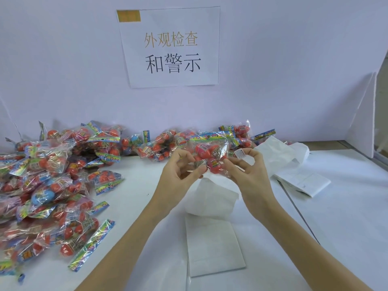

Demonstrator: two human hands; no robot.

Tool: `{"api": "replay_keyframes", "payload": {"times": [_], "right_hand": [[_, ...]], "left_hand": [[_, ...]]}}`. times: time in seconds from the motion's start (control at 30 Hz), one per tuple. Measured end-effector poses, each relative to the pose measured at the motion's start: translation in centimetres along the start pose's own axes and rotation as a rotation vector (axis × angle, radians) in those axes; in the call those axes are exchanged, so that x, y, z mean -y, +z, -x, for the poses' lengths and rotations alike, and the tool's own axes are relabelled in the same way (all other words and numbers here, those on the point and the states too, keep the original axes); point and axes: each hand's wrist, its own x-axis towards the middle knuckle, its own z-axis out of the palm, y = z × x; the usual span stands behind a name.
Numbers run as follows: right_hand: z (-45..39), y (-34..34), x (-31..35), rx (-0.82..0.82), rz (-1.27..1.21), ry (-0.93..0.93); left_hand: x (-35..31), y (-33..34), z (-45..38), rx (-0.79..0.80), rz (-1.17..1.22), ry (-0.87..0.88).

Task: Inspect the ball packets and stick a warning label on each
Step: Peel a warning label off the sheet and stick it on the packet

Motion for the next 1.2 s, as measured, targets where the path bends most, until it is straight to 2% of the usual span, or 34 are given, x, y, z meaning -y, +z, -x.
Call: {"api": "replay_keyframes", "payload": {"times": [0.13,0.37,0.53,0.67,0.8,0.9,1.2], "right_hand": [[0.1,-0.1,0.1,-0.005,0.04,-0.061],[0.3,0.3,0.0,0.05,0.025,-0.069],[1.0,0.6,0.1,0.268,-0.033,-0.115],[1.2,0.6,0.4,0.398,-0.107,-0.082],[0.7,0.4,1.1,0.25,-0.181,-0.028],[0.3,0.2,0.9,0.161,-0.082,-0.015],[0.4,0.4,0.3,0.209,0.323,-0.254]], "left_hand": [[0.2,0.3,0.3,-0.071,-0.241,0.086],[0.1,0.7,0.6,-0.059,-0.194,-0.025],[0.0,1.1,0.8,-0.003,-0.157,-0.111],[0.0,1.0,0.4,-0.114,-0.036,-0.146],[-0.3,0.0,-0.2,-0.176,0.184,-0.237],[-0.5,-0.3,-0.4,-0.166,0.379,-0.222],[-0.1,0.2,-0.2,-0.096,0.264,-0.206]]}}
